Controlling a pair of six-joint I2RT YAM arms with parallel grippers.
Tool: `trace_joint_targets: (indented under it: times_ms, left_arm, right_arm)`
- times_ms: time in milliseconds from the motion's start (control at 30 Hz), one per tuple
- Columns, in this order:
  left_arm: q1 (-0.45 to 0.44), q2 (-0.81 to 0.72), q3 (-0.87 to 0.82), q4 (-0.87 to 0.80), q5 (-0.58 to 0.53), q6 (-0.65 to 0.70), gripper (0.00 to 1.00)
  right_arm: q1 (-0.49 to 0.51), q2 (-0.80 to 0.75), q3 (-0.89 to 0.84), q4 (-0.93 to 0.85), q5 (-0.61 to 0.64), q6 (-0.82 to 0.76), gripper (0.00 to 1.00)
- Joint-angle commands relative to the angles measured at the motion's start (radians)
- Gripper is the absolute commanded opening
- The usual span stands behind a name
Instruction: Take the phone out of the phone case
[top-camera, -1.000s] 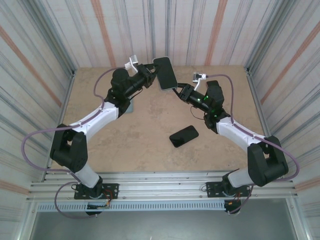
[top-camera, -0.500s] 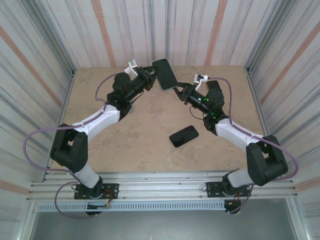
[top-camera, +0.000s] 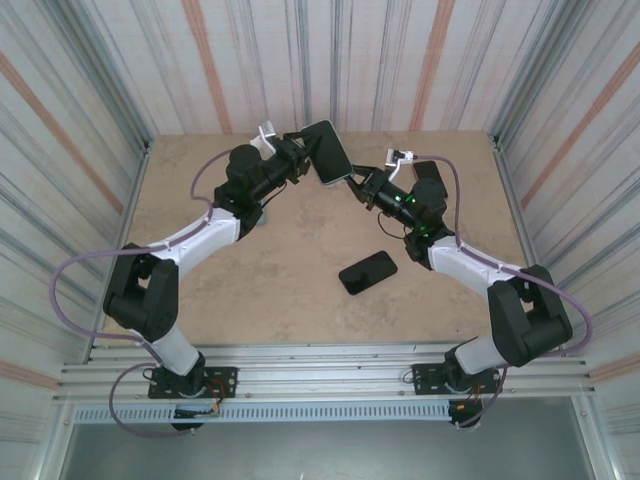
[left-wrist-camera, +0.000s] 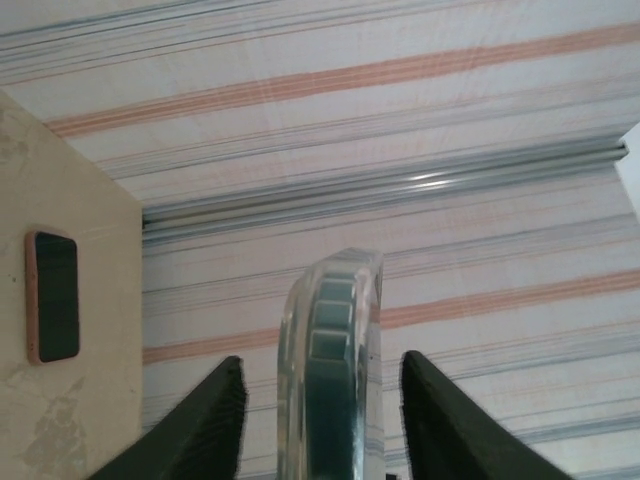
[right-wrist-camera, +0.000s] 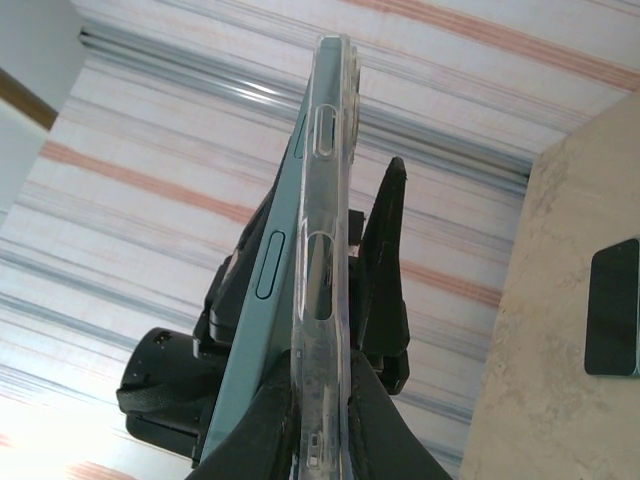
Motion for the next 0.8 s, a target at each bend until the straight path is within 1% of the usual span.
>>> trace_joint_targets:
  times_ms: [0, 33, 67, 100, 133, 267, 333, 533, 667, 767]
  left_arm:
    - [0.008, -0.001, 0.031, -0.042, 0.038, 0.008, 0.67]
    - [0.007, -0.005, 0.033, -0.068, 0.043, 0.012, 0.77]
    - [0.01, -0.013, 0.033, -0.098, 0.047, 0.019, 0.84]
    - [0.008, -0.022, 0.026, -0.115, 0.042, 0.022, 0.88]
    - [0.008, -0.031, 0.015, -0.119, 0.036, 0.028, 0.88]
    - [0.002, -0.07, -0.012, -0.163, 0.029, 0.028, 0.89]
    - [-0.008, -0.091, -0.03, -0.183, 0.024, 0.006, 0.89]
    - [-0.063, -0.189, -0.08, -0.302, -0.029, -0.057, 0.87]
    - [-0.115, -0.229, -0.107, -0.285, -0.086, -0.095, 0.84]
    - [-0.142, -0.229, -0.077, -0.295, -0.102, -0.095, 0.8]
  right_arm:
    - [-0.01, -0.001, 0.015, 0.101, 0.023, 0.033, 0.0]
    - [-0.013, 0.002, 0.016, 0.103, 0.032, 0.036, 0.0]
    - [-0.016, 0.004, 0.015, 0.11, 0.046, 0.038, 0.0]
    - [-0.02, 0.008, 0.016, 0.113, 0.057, 0.039, 0.0]
    - [-0.022, 0.011, 0.015, 0.113, 0.068, 0.041, 0.0]
    - [-0.028, 0.015, 0.011, 0.109, 0.134, 0.024, 0.0]
    - [-0.029, 0.021, 0.012, 0.107, 0.162, 0.015, 0.0]
    - [-0.021, 0.043, 0.012, 0.12, 0.276, -0.022, 0.0]
    - [0.0, 0.063, 0.017, 0.131, 0.349, -0.048, 0.0]
    - [0.013, 0.085, 0.018, 0.161, 0.386, -0.054, 0.0]
